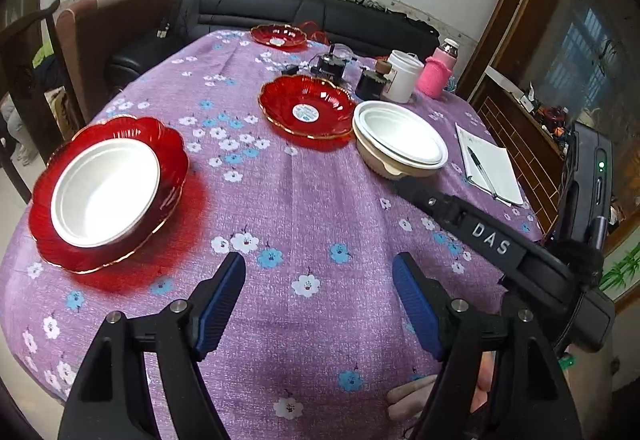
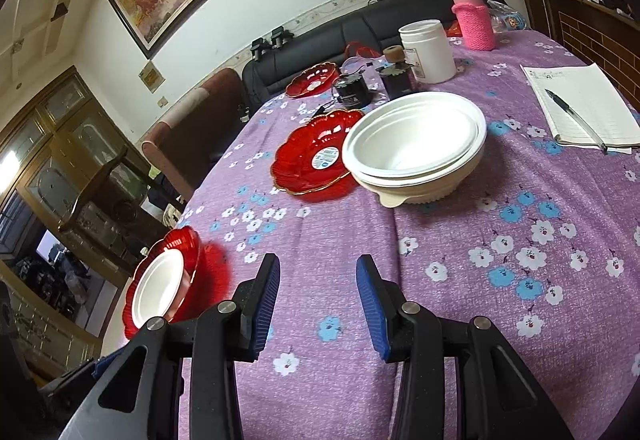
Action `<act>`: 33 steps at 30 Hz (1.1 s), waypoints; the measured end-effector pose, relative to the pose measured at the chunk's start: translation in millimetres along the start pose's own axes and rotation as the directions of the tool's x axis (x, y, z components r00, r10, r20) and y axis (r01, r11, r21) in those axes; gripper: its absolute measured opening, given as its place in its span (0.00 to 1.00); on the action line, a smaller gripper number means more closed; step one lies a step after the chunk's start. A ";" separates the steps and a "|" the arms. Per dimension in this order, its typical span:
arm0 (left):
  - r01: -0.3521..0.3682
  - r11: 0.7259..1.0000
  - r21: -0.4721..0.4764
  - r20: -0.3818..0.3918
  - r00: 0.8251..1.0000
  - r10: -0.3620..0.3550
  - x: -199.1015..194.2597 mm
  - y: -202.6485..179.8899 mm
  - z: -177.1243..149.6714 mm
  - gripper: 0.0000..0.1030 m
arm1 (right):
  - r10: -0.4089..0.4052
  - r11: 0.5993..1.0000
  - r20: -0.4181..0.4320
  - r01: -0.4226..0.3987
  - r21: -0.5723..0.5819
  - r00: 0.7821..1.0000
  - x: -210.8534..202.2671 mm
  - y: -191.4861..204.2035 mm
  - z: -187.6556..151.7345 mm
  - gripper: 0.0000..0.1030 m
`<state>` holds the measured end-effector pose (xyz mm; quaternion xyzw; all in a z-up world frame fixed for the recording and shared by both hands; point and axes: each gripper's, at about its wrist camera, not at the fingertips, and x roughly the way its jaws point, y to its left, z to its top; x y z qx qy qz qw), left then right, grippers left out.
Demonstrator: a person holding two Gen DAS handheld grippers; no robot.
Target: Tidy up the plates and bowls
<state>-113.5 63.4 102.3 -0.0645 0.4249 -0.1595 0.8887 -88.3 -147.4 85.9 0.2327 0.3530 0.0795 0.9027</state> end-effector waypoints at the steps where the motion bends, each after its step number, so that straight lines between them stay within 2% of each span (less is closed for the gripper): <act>1: 0.000 1.000 -0.005 -0.004 1.000 0.000 1.8 1.5 0.2 0.73 | -0.001 1.000 0.000 0.001 0.003 1.000 0.9 -1.5 1.0 0.42; 10: -0.005 1.000 -0.018 -0.026 1.000 0.005 12.4 6.1 -1.7 0.73 | -0.028 0.999 0.024 0.028 0.020 0.999 5.0 -15.8 20.4 0.42; 20: -0.011 0.999 0.030 -0.012 1.000 0.011 18.1 -3.4 4.8 0.73 | -0.052 0.998 0.060 0.050 0.042 0.997 7.4 -31.4 50.6 0.42; 26: -0.024 1.000 0.011 -0.012 1.000 0.024 23.1 5.7 16.1 0.73 | -0.106 0.988 0.156 0.086 0.130 0.982 -1.0 -68.8 92.7 0.42; 33: -0.035 0.999 0.014 0.029 0.999 0.035 23.8 7.8 46.9 0.73 | -0.120 0.970 0.150 0.084 0.227 0.981 17.8 -109.0 106.1 0.42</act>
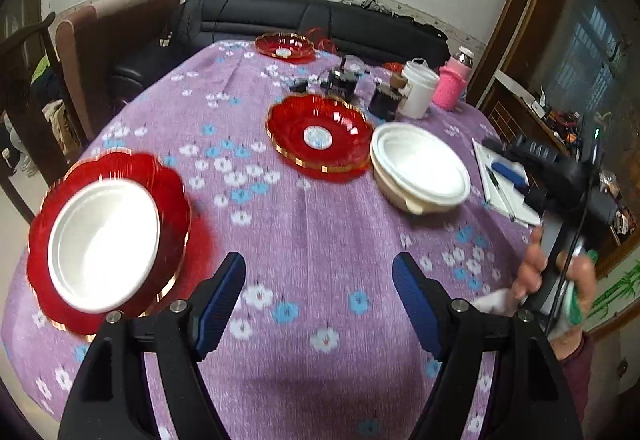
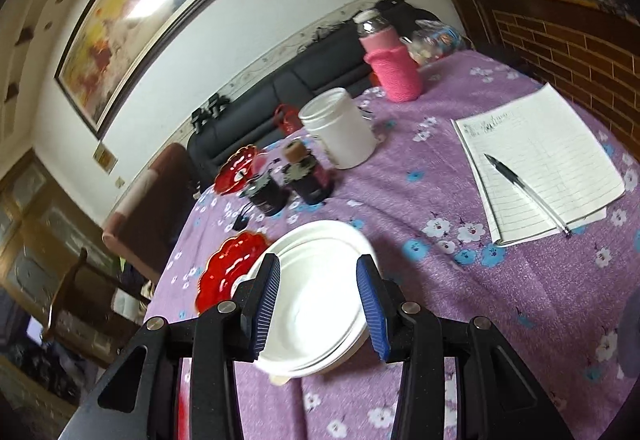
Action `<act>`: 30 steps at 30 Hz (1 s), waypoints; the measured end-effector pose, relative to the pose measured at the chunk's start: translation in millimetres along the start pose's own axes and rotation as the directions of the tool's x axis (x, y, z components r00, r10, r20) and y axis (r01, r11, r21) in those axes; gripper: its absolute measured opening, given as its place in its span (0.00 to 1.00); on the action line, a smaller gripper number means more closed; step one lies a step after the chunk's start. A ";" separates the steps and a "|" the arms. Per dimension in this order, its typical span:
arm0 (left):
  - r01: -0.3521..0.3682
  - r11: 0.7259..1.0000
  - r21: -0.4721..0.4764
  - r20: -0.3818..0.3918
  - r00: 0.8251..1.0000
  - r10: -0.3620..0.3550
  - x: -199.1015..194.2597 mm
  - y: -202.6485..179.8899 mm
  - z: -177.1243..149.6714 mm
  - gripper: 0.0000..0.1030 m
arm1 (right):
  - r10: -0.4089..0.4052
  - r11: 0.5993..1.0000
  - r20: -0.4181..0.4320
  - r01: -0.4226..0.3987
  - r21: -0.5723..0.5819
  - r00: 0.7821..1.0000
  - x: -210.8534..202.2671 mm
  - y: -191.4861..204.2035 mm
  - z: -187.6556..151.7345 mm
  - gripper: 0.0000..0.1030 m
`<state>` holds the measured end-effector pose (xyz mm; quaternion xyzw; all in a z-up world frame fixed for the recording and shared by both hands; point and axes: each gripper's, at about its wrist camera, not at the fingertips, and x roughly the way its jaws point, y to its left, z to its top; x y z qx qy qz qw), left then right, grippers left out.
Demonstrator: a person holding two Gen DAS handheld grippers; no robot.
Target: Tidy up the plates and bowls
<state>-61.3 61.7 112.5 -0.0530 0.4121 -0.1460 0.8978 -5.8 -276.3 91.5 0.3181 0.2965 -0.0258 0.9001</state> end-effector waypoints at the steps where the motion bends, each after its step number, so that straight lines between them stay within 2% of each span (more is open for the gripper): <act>1: -0.001 1.000 -0.004 0.003 1.000 0.001 1.3 0.3 4.4 0.73 | -0.006 1.000 -0.016 0.006 0.006 1.000 5.6 -5.0 -2.2 0.42; 7: 0.008 0.997 -0.081 -0.020 1.000 -0.010 34.1 9.0 56.0 0.73 | -0.028 0.999 -0.052 0.030 0.028 0.998 19.1 -19.0 -9.5 0.42; 10: -0.008 0.990 -0.143 -0.061 0.998 -0.001 68.7 21.1 86.7 0.73 | -0.031 0.999 -0.056 0.032 0.022 0.998 20.7 -20.1 -12.1 0.42; 13: -0.020 0.984 -0.175 -0.121 0.993 -0.001 99.8 29.7 101.8 0.73 | -0.031 1.000 -0.047 0.030 -0.008 0.998 19.7 -15.0 -14.6 0.42; 17: -0.078 0.979 -0.187 -0.192 0.981 0.041 133.9 41.7 113.7 0.73 | 0.029 1.000 -0.070 -0.028 0.011 0.997 18.2 -1.4 -9.1 0.42; 19: -0.079 0.979 -0.190 -0.208 0.977 0.039 142.9 47.8 119.9 0.73 | 0.056 0.998 -0.121 -0.059 -0.022 0.991 26.2 19.8 -2.4 0.42; 21: -0.082 0.978 -0.194 -0.215 0.976 0.039 151.0 55.1 129.1 0.73 | 0.080 0.995 -0.190 -0.091 -0.050 0.978 41.8 41.2 4.2 0.42; 24: -0.079 0.970 -0.230 -0.239 0.971 0.023 162.9 68.5 136.8 0.68 | 0.122 0.988 -0.319 -0.146 -0.050 0.940 82.2 75.2 16.8 0.42; 26: -0.052 0.964 -0.261 -0.283 0.959 -0.025 176.8 78.8 139.7 0.50 | 0.064 0.987 -0.365 -0.113 -0.113 0.929 109.6 96.0 23.5 0.42; 30: -0.029 0.955 -0.294 -0.327 0.942 -0.072 194.6 89.9 140.6 0.48 | -0.076 0.972 -0.440 -0.031 -0.231 0.895 161.7 123.0 35.5 0.42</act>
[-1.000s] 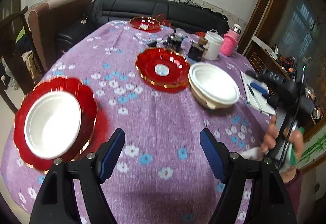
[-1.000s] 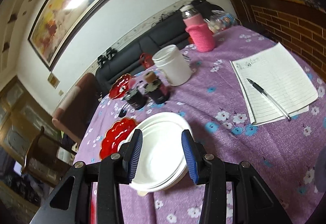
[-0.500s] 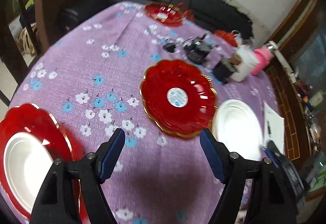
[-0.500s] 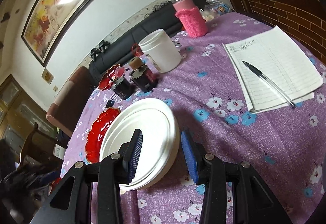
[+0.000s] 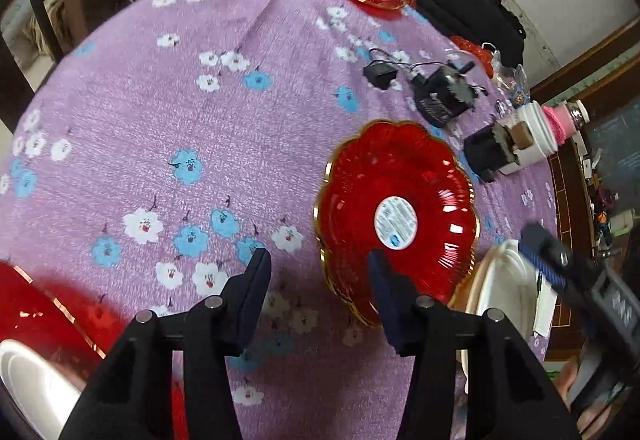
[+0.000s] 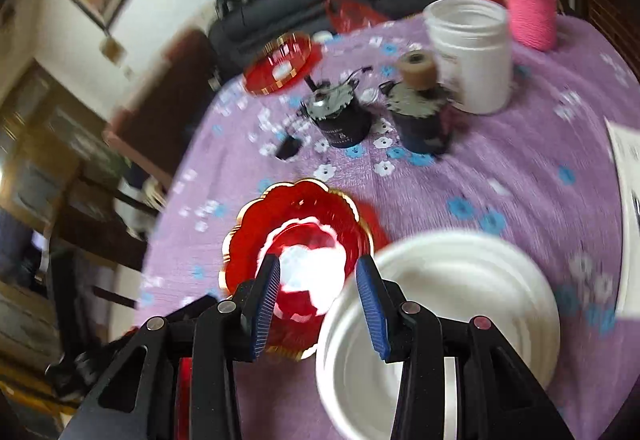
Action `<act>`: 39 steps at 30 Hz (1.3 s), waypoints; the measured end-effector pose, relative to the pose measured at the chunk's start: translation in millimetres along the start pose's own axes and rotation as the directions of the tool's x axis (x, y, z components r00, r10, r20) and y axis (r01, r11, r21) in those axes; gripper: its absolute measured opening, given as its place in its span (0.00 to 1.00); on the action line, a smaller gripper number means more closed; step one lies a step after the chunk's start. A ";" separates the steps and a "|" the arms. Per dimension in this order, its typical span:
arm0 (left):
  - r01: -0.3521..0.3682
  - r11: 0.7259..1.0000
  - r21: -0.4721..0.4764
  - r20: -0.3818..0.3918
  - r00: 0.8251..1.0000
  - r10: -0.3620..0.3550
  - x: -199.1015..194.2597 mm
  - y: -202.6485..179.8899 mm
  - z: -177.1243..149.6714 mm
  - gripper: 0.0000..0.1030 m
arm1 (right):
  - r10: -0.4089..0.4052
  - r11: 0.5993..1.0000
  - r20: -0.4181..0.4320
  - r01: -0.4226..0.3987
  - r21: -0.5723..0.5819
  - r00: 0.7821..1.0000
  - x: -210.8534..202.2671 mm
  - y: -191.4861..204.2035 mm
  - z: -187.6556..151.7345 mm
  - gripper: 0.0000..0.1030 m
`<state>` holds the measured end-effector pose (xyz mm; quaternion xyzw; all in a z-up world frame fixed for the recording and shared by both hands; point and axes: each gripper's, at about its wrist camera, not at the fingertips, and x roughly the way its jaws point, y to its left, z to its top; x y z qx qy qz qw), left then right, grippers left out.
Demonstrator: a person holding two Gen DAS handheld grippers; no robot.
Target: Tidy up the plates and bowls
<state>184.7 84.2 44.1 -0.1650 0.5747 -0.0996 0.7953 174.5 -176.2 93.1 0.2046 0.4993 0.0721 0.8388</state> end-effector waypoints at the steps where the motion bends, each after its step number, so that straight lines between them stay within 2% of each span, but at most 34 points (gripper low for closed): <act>1: -0.003 1.000 0.003 -0.006 1.000 0.003 3.4 0.6 2.5 0.48 | -0.027 0.999 -0.023 0.026 -0.021 0.999 8.5 3.5 8.1 0.42; 6: -0.001 0.999 0.046 -0.048 0.999 0.004 22.0 -7.7 14.8 0.48 | -0.104 0.995 -0.116 0.101 -0.026 0.988 44.7 1.6 26.6 0.42; 10: -0.035 0.997 0.064 -0.076 0.996 0.040 40.9 -13.6 20.0 0.47 | -0.132 0.991 -0.167 0.132 -0.012 0.977 67.5 -7.7 30.8 0.42; 11: -0.037 0.997 0.067 -0.060 0.997 0.041 39.5 -15.1 20.5 0.47 | -0.133 0.991 -0.178 0.133 -0.009 0.975 71.7 -9.5 31.4 0.42; 14: -0.040 0.996 0.085 -0.063 0.997 0.045 43.0 -21.0 21.7 0.47 | -0.144 0.989 -0.182 0.144 -0.015 0.973 75.4 -9.3 31.3 0.39; 15: -0.040 0.995 0.092 -0.063 0.997 0.046 43.9 -22.9 21.5 0.47 | -0.138 0.990 -0.186 0.137 -0.020 0.973 76.0 -7.6 31.2 0.35; 18: -0.079 0.988 0.132 -0.049 0.995 0.086 45.2 -30.5 18.6 0.42 | -0.173 0.985 -0.175 0.166 -0.057 0.969 77.0 -2.3 30.0 0.24; 20: -0.132 0.978 0.161 -0.032 0.990 0.139 45.0 -32.1 16.4 0.27 | -0.193 0.981 -0.154 0.185 -0.063 0.969 76.1 -2.3 30.0 0.16; 23: -0.125 0.980 0.153 -0.033 0.991 0.131 40.4 -26.1 18.4 0.21 | -0.169 0.986 -0.126 0.166 -0.035 0.978 67.9 -5.1 28.3 0.16; 32: -0.130 0.984 0.124 0.083 0.989 0.120 -16.4 -10.4 13.0 0.20 | -0.082 0.996 -0.042 0.081 -0.039 0.996 32.6 28.4 15.3 0.13; 39: -0.117 0.990 0.078 0.138 0.985 0.105 -65.4 14.5 -3.9 0.20 | -0.027 0.998 -0.027 0.025 -0.057 0.999 10.9 68.7 -7.5 0.13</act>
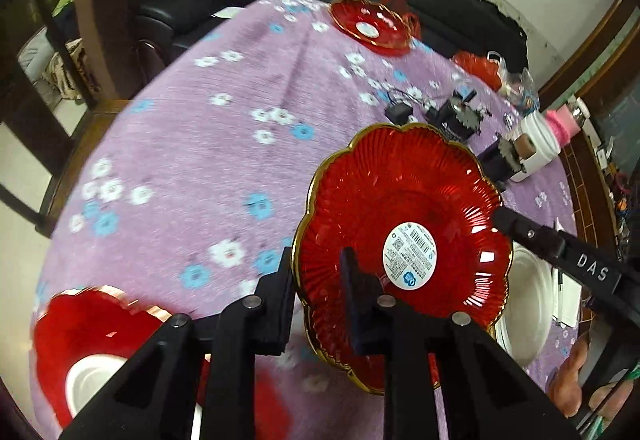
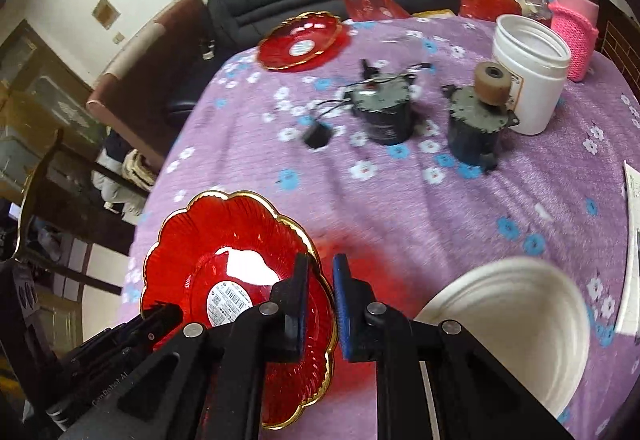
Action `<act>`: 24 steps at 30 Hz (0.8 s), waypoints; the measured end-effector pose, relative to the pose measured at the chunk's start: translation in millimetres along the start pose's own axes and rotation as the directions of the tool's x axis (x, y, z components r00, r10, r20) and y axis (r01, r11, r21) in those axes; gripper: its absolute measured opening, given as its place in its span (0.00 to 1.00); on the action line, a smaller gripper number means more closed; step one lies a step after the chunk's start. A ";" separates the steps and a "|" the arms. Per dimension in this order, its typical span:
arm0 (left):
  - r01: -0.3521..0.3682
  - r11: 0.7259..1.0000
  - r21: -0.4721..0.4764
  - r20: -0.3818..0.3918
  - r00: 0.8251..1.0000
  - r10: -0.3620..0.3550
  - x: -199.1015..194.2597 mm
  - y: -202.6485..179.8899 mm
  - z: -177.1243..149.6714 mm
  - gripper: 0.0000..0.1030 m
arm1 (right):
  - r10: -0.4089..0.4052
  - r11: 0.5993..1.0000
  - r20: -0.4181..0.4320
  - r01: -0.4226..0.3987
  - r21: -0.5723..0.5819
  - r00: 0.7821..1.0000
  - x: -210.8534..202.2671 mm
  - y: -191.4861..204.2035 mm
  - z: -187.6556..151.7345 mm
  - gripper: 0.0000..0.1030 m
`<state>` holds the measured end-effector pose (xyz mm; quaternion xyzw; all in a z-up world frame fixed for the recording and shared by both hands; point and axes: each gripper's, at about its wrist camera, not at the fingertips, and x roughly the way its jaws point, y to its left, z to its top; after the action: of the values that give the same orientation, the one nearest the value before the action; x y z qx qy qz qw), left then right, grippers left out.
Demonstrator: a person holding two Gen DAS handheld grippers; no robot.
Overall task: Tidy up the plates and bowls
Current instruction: 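Carry the labeled red plate onto the red plate holding the white bowl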
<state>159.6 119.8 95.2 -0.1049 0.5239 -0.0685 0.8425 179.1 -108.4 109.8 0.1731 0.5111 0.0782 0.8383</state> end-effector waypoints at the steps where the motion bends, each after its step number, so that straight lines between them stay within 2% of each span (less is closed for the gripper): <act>1: -0.001 1.000 -0.003 0.008 1.000 0.001 -6.9 4.6 -2.7 0.20 | 0.007 1.000 0.002 -0.007 -0.008 1.000 -3.6 9.6 -6.6 0.13; 8: -0.041 0.998 -0.044 0.090 0.995 0.045 -70.6 58.8 -40.7 0.20 | 0.065 0.994 0.004 -0.064 -0.086 0.998 -20.9 72.1 -46.4 0.13; 15: -0.073 0.990 -0.123 0.148 0.985 0.091 -115.0 114.6 -81.4 0.20 | 0.100 0.980 -0.036 -0.105 -0.170 0.994 -19.9 132.7 -94.5 0.14; 22: -0.076 0.979 -0.188 0.127 0.987 0.101 -117.7 154.8 -115.3 0.20 | 0.091 0.976 -0.105 -0.109 -0.189 0.990 3.8 153.9 -136.9 0.14; 24: -0.075 0.977 -0.200 0.117 0.988 0.100 -112.8 160.2 -121.1 0.20 | 0.067 0.977 -0.101 -0.086 -0.193 0.993 11.7 154.5 -144.6 0.14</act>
<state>2.0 287.7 101.4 -0.1678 0.4776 0.0274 0.8620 63.7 68.9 96.9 0.1049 0.5327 0.1687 0.8227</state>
